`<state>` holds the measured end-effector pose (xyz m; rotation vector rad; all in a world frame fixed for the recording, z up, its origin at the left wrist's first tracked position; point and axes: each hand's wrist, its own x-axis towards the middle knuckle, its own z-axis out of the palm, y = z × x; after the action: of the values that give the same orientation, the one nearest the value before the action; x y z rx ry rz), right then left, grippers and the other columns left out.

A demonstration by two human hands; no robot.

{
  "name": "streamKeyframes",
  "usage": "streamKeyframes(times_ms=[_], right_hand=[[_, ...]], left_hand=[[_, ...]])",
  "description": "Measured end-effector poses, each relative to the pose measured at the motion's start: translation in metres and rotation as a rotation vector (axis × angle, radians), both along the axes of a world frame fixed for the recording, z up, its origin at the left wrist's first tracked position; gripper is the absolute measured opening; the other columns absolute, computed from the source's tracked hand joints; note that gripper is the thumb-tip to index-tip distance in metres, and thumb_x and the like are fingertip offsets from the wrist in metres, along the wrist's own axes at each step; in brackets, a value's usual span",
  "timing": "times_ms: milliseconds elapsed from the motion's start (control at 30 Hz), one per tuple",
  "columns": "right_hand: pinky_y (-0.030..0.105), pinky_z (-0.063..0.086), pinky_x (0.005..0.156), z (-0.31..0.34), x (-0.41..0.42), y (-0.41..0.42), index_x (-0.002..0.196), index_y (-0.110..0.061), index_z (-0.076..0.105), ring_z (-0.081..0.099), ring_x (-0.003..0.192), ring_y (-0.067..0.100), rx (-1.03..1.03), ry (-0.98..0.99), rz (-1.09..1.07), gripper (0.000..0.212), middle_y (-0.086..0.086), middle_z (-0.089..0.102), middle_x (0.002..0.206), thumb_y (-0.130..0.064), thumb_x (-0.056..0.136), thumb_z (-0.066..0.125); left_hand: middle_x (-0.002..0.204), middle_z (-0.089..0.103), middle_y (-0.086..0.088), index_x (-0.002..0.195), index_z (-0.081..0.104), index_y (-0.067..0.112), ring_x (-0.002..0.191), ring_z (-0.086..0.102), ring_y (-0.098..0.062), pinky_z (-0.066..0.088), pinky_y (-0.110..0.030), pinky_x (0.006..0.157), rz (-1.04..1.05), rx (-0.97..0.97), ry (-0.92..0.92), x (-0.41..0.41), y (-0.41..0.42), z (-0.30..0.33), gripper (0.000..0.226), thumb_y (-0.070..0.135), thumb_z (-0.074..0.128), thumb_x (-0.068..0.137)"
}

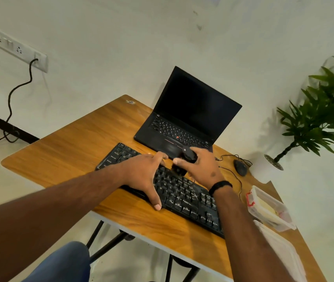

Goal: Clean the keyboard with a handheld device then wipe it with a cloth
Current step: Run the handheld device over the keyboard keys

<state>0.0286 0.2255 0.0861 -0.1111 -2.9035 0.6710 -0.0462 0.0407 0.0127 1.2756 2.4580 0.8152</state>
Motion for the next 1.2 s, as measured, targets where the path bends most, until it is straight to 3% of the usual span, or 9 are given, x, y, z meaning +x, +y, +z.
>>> streamKeyframes(times_ms=[133, 233, 333, 700, 800, 867, 933, 1067, 1200], right_hand=[[0.022, 0.047, 0.063, 0.005, 0.001, 0.017, 0.086, -0.023, 0.062, 0.062, 0.075, 0.011, 0.239, -0.153, -0.093, 0.023, -0.007, 0.064, 0.079, -0.039, 0.081, 0.076], [0.019, 0.046, 0.062, 0.001, 0.003, 0.017, 0.084, -0.022, 0.063, 0.060, 0.072, 0.007, 0.119, 0.007, -0.049, 0.021, -0.008, 0.064, 0.078, -0.038, 0.082, 0.076], [0.011, 0.041, 0.055, -0.005, 0.006, 0.014, 0.088, -0.021, 0.061, 0.060, 0.072, 0.006, 0.085, -0.127, -0.061, 0.021, -0.007, 0.064, 0.082, -0.037, 0.084, 0.075], [0.033, 0.056, 0.071, 0.005, -0.005, 0.023, 0.090, -0.018, 0.063, 0.063, 0.078, 0.015, 0.373, -0.165, -0.202, 0.030, -0.003, 0.065, 0.082, -0.044, 0.080, 0.074], [0.023, 0.054, 0.068, -0.005, 0.002, 0.020, 0.101, -0.015, 0.065, 0.062, 0.079, 0.011, 0.263, -0.003, -0.189, 0.032, -0.005, 0.066, 0.086, -0.043, 0.085, 0.071], [0.015, 0.043, 0.056, -0.009, 0.008, 0.022, 0.099, -0.013, 0.066, 0.060, 0.073, 0.007, 0.240, -0.110, -0.190, 0.029, -0.005, 0.063, 0.080, -0.038, 0.086, 0.071], [0.017, 0.039, 0.053, 0.002, 0.010, 0.026, 0.088, -0.015, 0.063, 0.059, 0.069, 0.009, 0.270, -0.178, -0.194, 0.024, -0.004, 0.062, 0.074, -0.037, 0.084, 0.073], [0.021, 0.048, 0.055, -0.001, 0.019, 0.027, 0.079, -0.019, 0.062, 0.061, 0.064, 0.008, 0.131, 0.062, -0.205, 0.022, -0.004, 0.065, 0.072, -0.038, 0.086, 0.071], [0.018, 0.046, 0.051, -0.003, 0.030, 0.031, 0.078, -0.011, 0.064, 0.063, 0.061, 0.012, 0.011, -0.081, -0.201, 0.026, -0.001, 0.066, 0.069, -0.034, 0.083, 0.074]], left_hand=[[0.154, 0.040, 0.003, 0.155, 0.015, 0.025, 0.140, 0.038, -0.021, 0.036, -0.038, 0.115, 0.005, -0.008, 0.019, 0.000, 0.000, 0.000, 0.146, 0.068, 0.094, 0.040], [0.153, 0.040, 0.004, 0.155, 0.015, 0.025, 0.140, 0.038, -0.021, 0.036, -0.039, 0.115, 0.000, -0.002, 0.014, 0.000, 0.000, 0.000, 0.145, 0.066, 0.095, 0.041], [0.152, 0.041, 0.005, 0.155, 0.015, 0.026, 0.140, 0.038, -0.021, 0.035, -0.039, 0.115, 0.000, -0.012, 0.017, 0.000, -0.001, 0.001, 0.144, 0.066, 0.094, 0.041], [0.154, 0.038, 0.006, 0.154, 0.017, 0.026, 0.140, 0.037, -0.020, 0.036, -0.043, 0.116, -0.003, -0.022, 0.010, 0.000, -0.002, 0.001, 0.142, 0.068, 0.093, 0.042], [0.155, 0.038, 0.006, 0.155, 0.016, 0.026, 0.142, 0.035, -0.020, 0.035, -0.041, 0.116, -0.007, -0.027, 0.015, 0.001, -0.001, 0.001, 0.142, 0.067, 0.094, 0.043], [0.155, 0.038, 0.006, 0.155, 0.016, 0.025, 0.142, 0.034, -0.020, 0.033, -0.038, 0.115, -0.011, -0.024, 0.018, 0.001, -0.001, 0.002, 0.142, 0.065, 0.094, 0.044], [0.156, 0.037, 0.005, 0.156, 0.016, 0.024, 0.142, 0.034, -0.020, 0.032, -0.036, 0.114, -0.005, -0.021, 0.015, 0.002, -0.001, 0.002, 0.141, 0.063, 0.095, 0.046], [0.156, 0.037, 0.006, 0.156, 0.016, 0.025, 0.143, 0.033, -0.019, 0.031, -0.036, 0.114, -0.001, -0.024, 0.018, 0.003, -0.001, 0.002, 0.141, 0.063, 0.095, 0.046], [0.156, 0.037, 0.006, 0.156, 0.016, 0.025, 0.143, 0.033, -0.020, 0.032, -0.039, 0.116, -0.004, -0.024, 0.016, 0.002, -0.001, 0.002, 0.142, 0.066, 0.094, 0.044]])
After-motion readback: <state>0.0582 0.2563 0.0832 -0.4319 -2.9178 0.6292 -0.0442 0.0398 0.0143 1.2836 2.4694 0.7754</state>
